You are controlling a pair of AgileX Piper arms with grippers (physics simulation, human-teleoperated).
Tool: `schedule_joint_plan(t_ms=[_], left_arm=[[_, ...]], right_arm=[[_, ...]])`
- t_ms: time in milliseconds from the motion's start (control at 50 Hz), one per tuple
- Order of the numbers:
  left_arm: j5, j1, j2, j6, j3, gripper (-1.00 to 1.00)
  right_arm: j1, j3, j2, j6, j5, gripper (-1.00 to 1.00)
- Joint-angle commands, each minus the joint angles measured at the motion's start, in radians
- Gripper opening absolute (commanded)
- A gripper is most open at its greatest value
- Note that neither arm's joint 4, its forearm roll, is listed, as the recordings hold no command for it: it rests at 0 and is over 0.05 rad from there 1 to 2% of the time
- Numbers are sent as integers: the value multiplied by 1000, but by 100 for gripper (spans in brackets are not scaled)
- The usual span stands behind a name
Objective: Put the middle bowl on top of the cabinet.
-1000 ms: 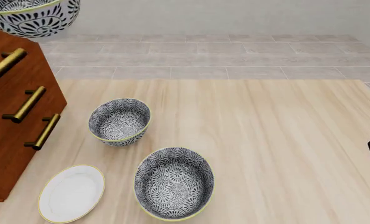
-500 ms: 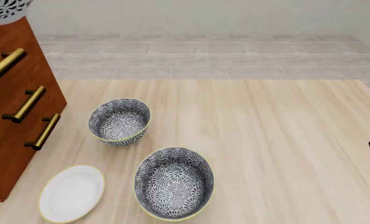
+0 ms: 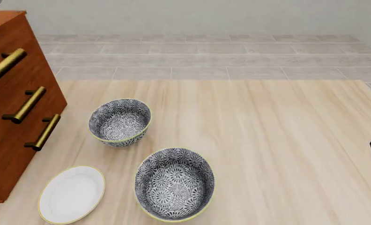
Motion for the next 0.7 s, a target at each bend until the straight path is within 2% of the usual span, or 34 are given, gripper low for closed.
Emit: schedule_joint_plan(t_ms=[20,300,380,700], left_arm=[[-8,31,-3,-19,-7,-100],[-1,56,6,-30,-15,-100],[1,94,8,-20,-22,-100],[2,149,16,11,-44,-100]], right_arm=[[1,-8,0,-1,9,100],[-1,-2,0,0,3,100],[-1,-6,0,-1,6,100],[-4,6,0,-1,-6,100]])
